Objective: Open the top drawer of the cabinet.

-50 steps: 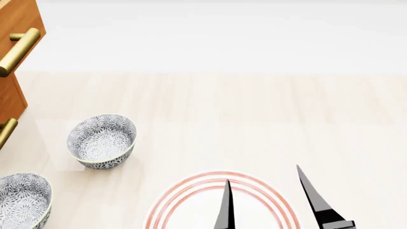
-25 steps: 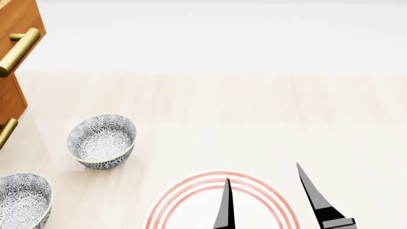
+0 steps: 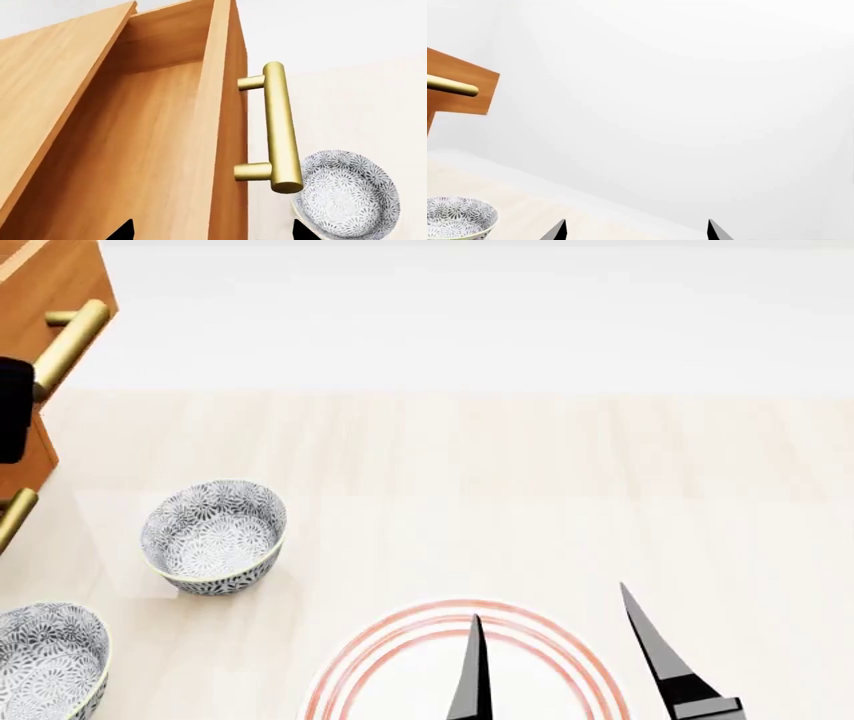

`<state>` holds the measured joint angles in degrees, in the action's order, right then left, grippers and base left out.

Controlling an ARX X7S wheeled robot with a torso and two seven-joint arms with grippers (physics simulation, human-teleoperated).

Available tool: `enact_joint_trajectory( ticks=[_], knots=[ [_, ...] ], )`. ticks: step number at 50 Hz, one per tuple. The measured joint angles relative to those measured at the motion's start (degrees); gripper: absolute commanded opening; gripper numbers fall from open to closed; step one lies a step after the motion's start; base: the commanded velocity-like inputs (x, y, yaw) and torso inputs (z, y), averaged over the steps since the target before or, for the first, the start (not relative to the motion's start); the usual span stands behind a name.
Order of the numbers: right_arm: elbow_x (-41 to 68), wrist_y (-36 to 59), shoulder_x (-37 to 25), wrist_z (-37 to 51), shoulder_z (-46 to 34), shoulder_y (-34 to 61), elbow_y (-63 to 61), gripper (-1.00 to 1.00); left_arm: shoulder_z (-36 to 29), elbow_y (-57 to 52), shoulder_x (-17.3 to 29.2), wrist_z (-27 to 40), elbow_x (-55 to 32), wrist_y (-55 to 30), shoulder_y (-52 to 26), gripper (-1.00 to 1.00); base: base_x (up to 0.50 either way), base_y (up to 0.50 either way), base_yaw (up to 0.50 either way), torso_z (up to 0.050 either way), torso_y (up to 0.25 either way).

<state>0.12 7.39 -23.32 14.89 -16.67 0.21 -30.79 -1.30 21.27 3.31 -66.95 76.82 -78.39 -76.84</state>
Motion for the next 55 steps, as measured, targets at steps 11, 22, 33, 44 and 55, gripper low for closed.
enact_joint_trajectory(
  ticks=[11,22,33,44,55],
  knots=[
    [0.05,-0.12,-0.22,0.33,0.17,-0.18,-0.01,1.00,-5.40,-4.67,-0.63,-10.17,3.70,-3.65,1.83,1.00,0.00,0.00,0.00,0.000,0.000],
    [0.16,-0.22,-0.38,0.60,0.22,-0.41,-0.03,1.00,-10.73,-8.37,-0.36,-17.78,6.34,-7.25,3.19,1.00,0.00,0.00,0.00,0.000,0.000],
    [0.32,-0.52,-0.51,0.84,0.25,-0.61,0.18,1.00,-14.74,-10.65,-0.32,-20.87,6.39,-9.78,3.91,1.00,0.00,0.00,0.00,0.000,0.000],
    [0.51,-0.92,-0.66,1.08,0.34,-0.81,0.48,1.00,-16.22,-11.49,-1.65,-22.00,6.19,-10.71,4.02,1.00,0.00,0.00,0.00,0.000,0.000],
    [0.82,-1.22,-0.85,1.27,0.50,-1.00,0.67,1.00,-17.23,-12.21,-2.51,-22.40,5.05,-11.07,4.10,1.00,0.00,0.00,0.00,0.000,0.000]
  ],
)
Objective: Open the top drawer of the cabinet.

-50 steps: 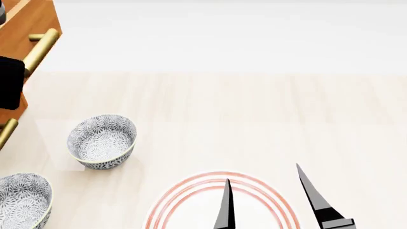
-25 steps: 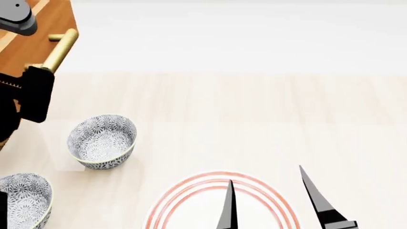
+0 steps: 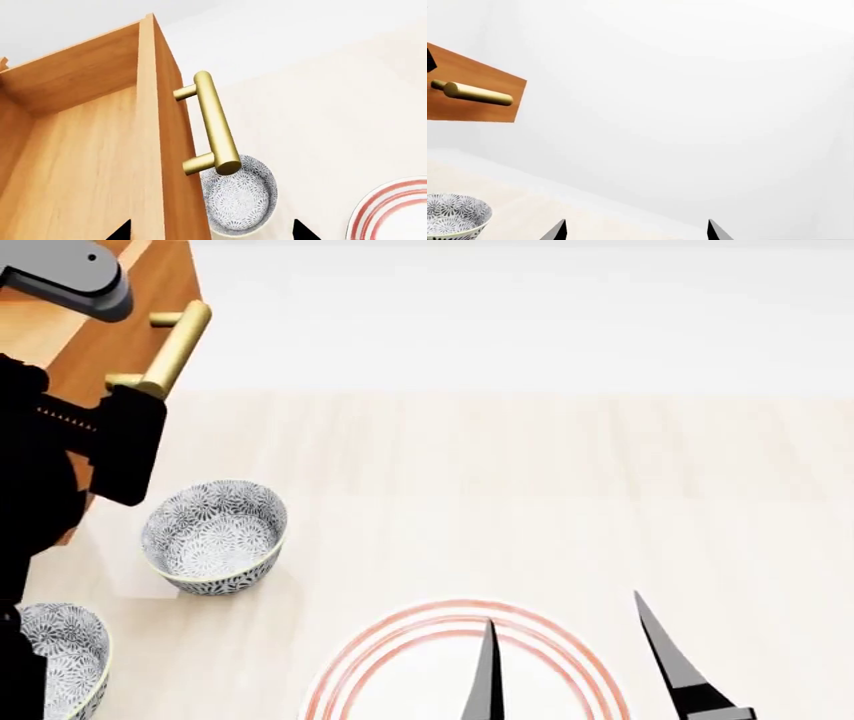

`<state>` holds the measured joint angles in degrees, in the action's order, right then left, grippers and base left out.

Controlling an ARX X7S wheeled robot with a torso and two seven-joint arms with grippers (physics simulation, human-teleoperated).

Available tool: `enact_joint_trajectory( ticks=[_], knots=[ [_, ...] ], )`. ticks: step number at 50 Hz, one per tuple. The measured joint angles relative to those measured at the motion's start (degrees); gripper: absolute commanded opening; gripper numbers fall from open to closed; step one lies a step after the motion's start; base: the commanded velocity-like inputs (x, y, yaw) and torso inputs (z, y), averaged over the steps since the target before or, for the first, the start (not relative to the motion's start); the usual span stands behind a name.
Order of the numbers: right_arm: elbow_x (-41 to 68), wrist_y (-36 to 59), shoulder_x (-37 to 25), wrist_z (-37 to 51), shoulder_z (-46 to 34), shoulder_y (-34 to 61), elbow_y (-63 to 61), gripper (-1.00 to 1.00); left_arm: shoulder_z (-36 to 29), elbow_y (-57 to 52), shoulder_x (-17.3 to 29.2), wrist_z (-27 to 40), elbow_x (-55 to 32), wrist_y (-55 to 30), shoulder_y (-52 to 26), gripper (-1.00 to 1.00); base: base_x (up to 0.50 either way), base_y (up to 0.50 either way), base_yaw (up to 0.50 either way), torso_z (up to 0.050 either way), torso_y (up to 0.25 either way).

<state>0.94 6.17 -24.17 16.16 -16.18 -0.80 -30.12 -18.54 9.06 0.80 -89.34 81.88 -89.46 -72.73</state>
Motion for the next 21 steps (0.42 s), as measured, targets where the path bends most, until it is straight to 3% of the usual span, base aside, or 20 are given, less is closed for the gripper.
enact_joint_trajectory(
  ticks=[21],
  knots=[
    [0.39,-0.21,-0.33,0.29,0.12,-0.14,0.05,1.00,-1.16,-1.59,0.24,0.74,-1.14,0.35,0.85,1.00,0.00,0.00,0.00,0.000,0.000]
  ],
)
